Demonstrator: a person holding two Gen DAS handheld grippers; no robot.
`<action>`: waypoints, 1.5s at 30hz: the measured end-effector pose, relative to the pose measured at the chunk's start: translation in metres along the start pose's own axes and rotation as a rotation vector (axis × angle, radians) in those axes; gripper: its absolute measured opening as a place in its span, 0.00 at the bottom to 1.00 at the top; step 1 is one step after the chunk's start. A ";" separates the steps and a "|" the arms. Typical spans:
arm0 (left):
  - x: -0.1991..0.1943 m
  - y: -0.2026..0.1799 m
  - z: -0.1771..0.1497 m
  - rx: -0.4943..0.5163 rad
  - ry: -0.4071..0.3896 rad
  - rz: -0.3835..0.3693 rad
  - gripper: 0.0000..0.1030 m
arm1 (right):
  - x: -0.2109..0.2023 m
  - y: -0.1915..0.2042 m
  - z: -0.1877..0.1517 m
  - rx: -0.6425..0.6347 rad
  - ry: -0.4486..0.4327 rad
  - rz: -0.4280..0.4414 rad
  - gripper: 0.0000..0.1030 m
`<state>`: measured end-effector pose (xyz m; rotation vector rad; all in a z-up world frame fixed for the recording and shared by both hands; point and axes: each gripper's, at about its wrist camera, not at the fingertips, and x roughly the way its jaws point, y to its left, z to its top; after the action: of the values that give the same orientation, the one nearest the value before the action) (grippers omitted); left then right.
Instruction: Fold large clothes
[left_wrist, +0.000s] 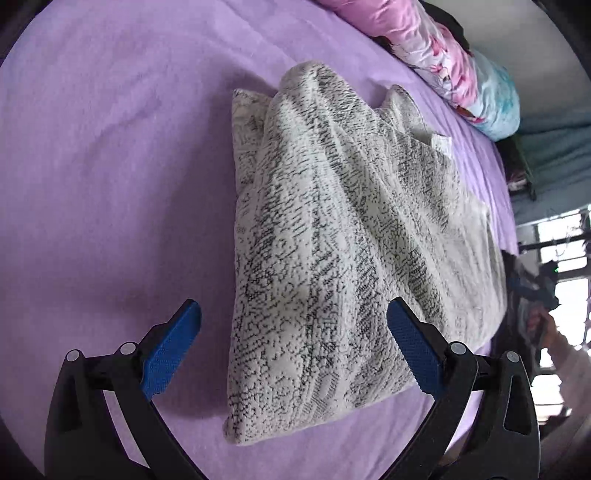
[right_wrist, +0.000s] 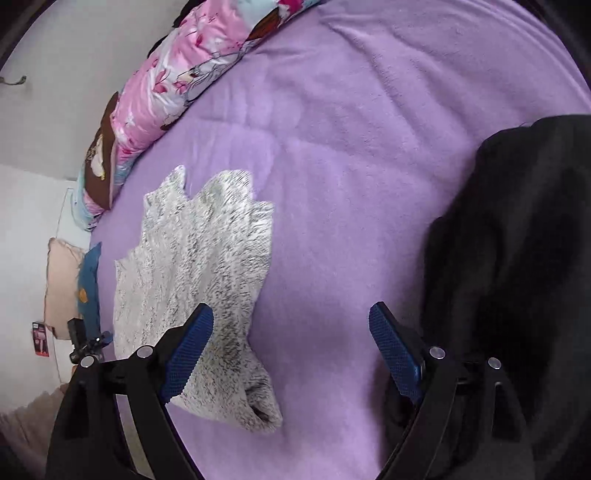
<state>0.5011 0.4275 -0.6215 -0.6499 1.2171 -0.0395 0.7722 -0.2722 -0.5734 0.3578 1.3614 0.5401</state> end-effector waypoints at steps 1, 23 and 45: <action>0.000 0.002 0.000 -0.006 -0.003 0.000 0.94 | 0.008 0.003 -0.001 -0.005 0.008 0.008 0.82; 0.056 0.010 0.022 0.026 0.042 -0.077 0.94 | 0.087 0.034 -0.012 -0.149 0.059 0.043 0.85; 0.084 -0.016 0.022 0.058 0.079 -0.120 0.95 | 0.131 0.067 -0.031 -0.351 0.113 0.154 0.95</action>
<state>0.5569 0.3932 -0.6814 -0.6754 1.2477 -0.2014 0.7460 -0.1458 -0.6502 0.1464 1.3233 0.9239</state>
